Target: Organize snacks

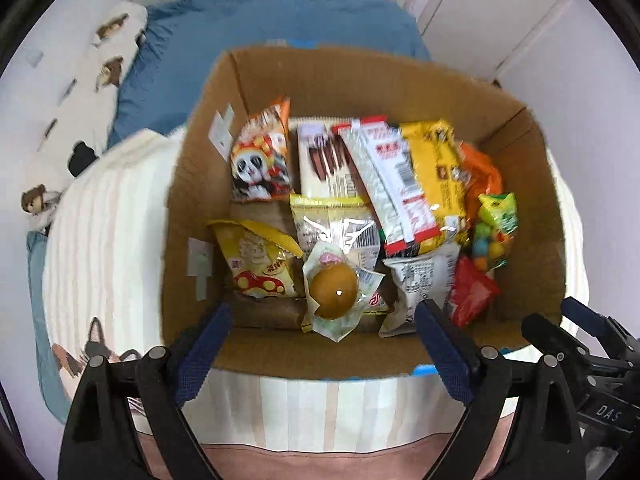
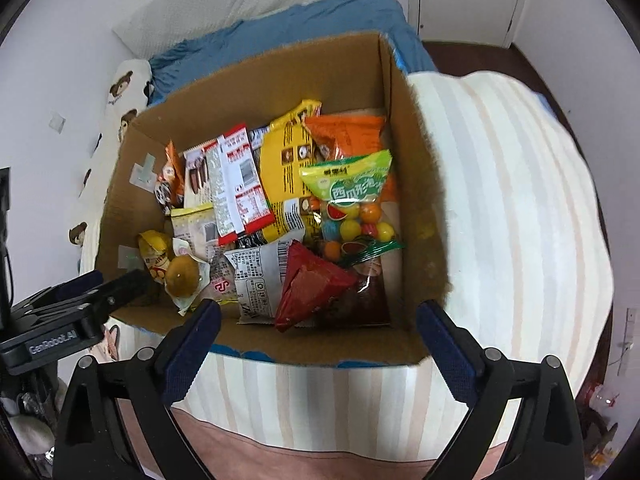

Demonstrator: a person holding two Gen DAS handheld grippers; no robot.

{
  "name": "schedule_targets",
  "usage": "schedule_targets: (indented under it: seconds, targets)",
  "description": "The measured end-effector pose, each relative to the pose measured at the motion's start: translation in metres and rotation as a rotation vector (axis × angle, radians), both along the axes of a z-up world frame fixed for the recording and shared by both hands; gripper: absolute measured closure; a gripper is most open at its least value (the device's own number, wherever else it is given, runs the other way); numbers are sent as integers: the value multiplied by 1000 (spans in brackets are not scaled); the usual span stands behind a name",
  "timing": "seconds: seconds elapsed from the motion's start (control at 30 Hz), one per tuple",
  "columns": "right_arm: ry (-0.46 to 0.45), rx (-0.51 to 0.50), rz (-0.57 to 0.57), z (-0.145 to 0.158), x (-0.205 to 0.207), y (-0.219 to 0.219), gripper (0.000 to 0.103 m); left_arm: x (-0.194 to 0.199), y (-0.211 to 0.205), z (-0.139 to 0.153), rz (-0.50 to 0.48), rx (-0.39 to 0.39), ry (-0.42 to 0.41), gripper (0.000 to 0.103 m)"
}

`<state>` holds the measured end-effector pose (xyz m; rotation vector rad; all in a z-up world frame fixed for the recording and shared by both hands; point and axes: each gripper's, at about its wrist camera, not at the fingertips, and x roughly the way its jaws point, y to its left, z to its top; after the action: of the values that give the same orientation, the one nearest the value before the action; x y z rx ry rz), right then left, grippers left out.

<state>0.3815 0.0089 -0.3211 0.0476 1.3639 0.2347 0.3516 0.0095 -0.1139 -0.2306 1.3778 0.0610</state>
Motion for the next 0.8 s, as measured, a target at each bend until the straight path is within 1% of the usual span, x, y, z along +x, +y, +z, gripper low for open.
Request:
schedule_targets:
  seconds: [0.1,0.33,0.4,0.47,0.67,0.8]
  targets:
    - [-57,-9,5,17,-14,-2,3,-18,-8,24,-3,43,-84,9]
    - [-183,32,1,64,-68,-12,3,-64,-17,70,-11,90,-225,9]
    - [-225,27,7,78,-84,-14,3,-87,-21,86,-8,105,-277,9]
    - [-273,25,9,94,-104,-18,2,-106,-24,99,-6,112,-311,9]
    - [-413,15,11,144,-165,-32,1,-160,-32,131,7,106,-380,9]
    - [-461,18,16,167,-201,-39,1,-197,-38,153,15,110,-428,9]
